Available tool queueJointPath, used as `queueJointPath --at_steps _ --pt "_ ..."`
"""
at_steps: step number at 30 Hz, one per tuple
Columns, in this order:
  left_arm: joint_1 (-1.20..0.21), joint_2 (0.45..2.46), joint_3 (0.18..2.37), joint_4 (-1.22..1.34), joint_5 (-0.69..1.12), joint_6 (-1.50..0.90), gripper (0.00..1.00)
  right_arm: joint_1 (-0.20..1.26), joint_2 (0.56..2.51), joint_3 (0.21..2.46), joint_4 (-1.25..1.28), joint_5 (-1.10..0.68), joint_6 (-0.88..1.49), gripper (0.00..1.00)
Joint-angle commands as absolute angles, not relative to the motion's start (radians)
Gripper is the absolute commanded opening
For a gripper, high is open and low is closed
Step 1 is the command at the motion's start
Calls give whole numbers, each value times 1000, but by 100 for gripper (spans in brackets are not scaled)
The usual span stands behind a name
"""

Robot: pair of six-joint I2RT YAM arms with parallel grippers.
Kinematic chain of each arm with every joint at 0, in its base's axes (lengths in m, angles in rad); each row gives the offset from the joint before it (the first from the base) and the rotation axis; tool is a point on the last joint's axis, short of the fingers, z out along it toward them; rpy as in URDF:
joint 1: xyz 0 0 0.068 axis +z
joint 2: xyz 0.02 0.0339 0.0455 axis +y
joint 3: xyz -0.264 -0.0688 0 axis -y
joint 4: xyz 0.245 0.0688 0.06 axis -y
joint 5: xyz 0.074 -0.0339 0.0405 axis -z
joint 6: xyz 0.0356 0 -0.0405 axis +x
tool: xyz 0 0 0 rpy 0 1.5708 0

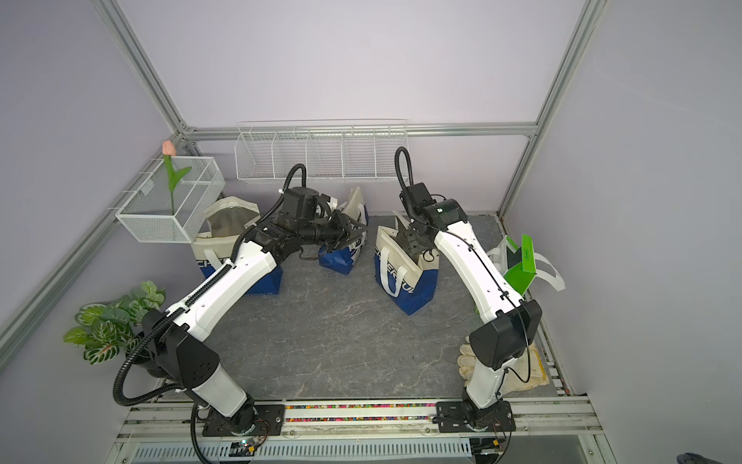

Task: Open the takeout bag
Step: Move the takeout bag to the center of the board.

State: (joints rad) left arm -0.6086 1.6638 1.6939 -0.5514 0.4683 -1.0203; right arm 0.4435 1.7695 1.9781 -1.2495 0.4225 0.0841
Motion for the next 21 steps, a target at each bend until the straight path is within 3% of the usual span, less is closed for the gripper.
queueJointPath --at_steps 1,7,16,21 --pt "-600 1632 1696 -595 444 -959 31 413 1747 2019 -1291 437 96 43" --pt "-589 1631 1723 -633 435 -921 31 363 1767 2105 -1331 382 100 8" --pt "-542 1610 1684 -638 452 -917 31 146 1876 2292 -1365 67 156 7" --pt "-528 1616 1795 -788 358 -751 43 59 1966 2389 -1409 -44 183 7"
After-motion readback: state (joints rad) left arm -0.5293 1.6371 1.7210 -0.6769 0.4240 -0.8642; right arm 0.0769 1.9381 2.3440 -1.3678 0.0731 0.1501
